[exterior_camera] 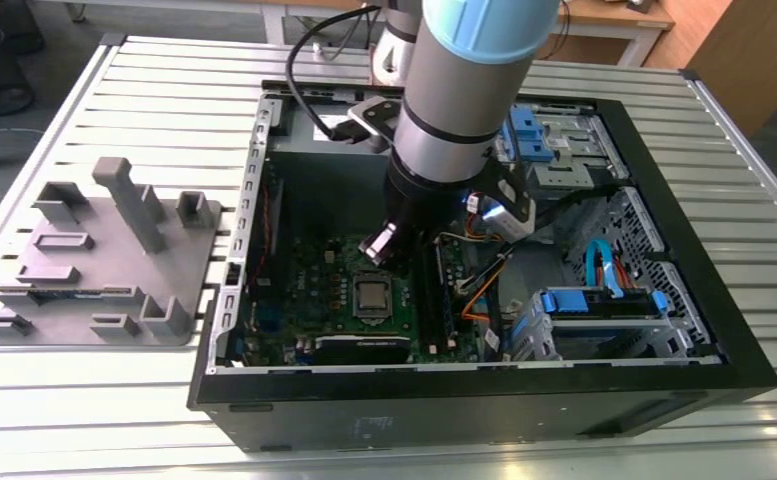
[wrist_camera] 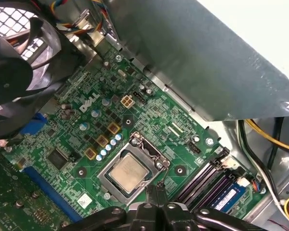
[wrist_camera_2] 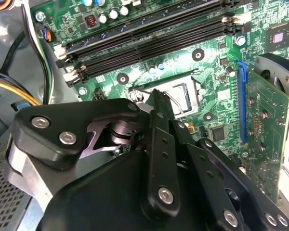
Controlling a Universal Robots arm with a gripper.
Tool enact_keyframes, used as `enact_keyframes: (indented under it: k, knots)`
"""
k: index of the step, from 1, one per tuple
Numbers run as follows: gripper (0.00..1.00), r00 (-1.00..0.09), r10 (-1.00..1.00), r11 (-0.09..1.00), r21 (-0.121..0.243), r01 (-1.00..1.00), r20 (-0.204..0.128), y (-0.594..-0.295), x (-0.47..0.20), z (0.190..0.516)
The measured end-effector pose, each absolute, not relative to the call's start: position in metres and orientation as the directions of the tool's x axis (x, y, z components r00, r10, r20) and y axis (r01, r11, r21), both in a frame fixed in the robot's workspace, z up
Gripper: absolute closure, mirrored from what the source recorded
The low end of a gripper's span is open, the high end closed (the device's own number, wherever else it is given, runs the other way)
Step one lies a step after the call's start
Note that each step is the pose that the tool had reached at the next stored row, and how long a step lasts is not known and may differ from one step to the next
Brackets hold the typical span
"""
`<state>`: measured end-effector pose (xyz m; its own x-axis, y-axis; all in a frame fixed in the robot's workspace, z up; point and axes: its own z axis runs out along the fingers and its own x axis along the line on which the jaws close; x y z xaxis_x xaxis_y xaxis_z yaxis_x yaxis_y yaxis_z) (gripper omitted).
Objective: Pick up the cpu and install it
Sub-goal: 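Install the first cpu locking lever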
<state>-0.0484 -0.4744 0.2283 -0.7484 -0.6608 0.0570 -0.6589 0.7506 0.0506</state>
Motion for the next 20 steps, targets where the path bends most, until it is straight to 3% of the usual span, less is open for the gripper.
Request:
enact_keyframes:
  k: [20]
  knots:
    - [0.89,-0.783,-0.618,0.786,0.040,-0.617,0.063,-0.475,-0.048,0.215]
